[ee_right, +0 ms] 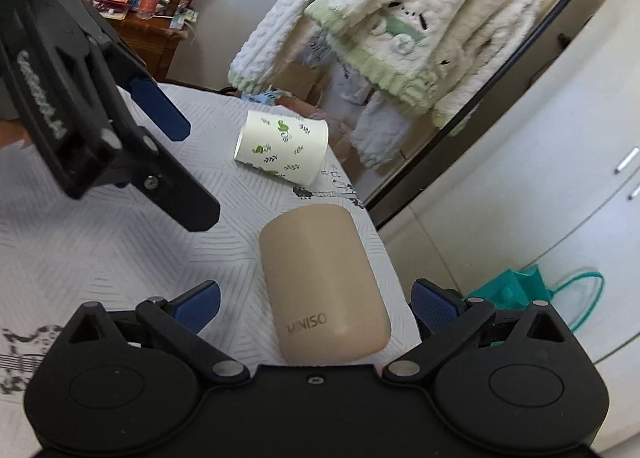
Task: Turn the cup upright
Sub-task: 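Move the right gripper down over the beige tumbler lying on its side, then close the right gripper on the beige tumbler's body and lift it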
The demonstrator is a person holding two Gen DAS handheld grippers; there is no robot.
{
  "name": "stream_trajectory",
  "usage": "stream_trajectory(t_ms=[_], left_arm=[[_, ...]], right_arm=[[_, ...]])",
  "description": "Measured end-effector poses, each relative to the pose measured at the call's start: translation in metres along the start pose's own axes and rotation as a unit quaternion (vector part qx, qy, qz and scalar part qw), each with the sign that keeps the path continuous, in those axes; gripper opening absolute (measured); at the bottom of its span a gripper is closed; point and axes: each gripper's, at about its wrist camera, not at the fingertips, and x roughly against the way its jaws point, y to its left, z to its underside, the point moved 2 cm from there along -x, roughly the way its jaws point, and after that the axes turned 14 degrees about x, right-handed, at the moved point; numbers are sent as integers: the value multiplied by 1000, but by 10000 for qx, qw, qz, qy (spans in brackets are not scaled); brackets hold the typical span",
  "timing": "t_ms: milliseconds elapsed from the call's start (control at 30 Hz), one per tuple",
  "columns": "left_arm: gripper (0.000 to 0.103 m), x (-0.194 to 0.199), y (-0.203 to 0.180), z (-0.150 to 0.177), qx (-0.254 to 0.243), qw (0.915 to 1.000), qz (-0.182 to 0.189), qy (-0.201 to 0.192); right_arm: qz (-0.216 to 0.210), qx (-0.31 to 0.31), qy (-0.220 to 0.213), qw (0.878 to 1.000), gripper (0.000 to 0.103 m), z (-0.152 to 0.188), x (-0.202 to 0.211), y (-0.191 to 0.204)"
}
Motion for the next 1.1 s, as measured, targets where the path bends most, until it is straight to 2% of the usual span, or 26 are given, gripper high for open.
stream_trajectory(t_ms=[167, 333, 367, 433, 500, 567, 600, 667, 900, 1100], left_arm=[[101, -8, 5, 3, 227, 9997, 17, 114], [101, -8, 9, 4, 284, 9995, 70, 69], [101, -8, 9, 4, 307, 9995, 101, 73], [101, -9, 9, 5, 287, 9994, 152, 121], [101, -8, 8, 6, 208, 9996, 155, 104], [101, -9, 7, 7, 173, 9997, 142, 93], [101, -9, 8, 8, 186, 9997, 152, 100], [101, -8, 8, 9, 216, 9995, 178, 141], [101, 3, 9, 12, 194, 9996, 196, 115], [101, 25, 13, 22, 310, 9989, 314, 133]], right_arm=[[-156, 200, 128, 9996, 102, 5, -27, -13], [-651, 0, 331, 9973, 102, 8, -46, -29], [-816, -17, 307, 9962, 102, 10, -46, -29], [-836, -21, 169, 9964, 102, 11, -45, -27], [-913, -59, 209, 9956, 102, 14, -48, -26], [-977, -160, 299, 9946, 98, 18, -55, -27], [-1029, -245, 336, 9938, 89, 19, -59, -29], [-1047, -440, 466, 9924, 86, 21, -65, -32], [-1135, -1185, 634, 9844, 85, 21, -53, -33], [-1051, -1329, 853, 9818, 85, 8, -24, -11]])
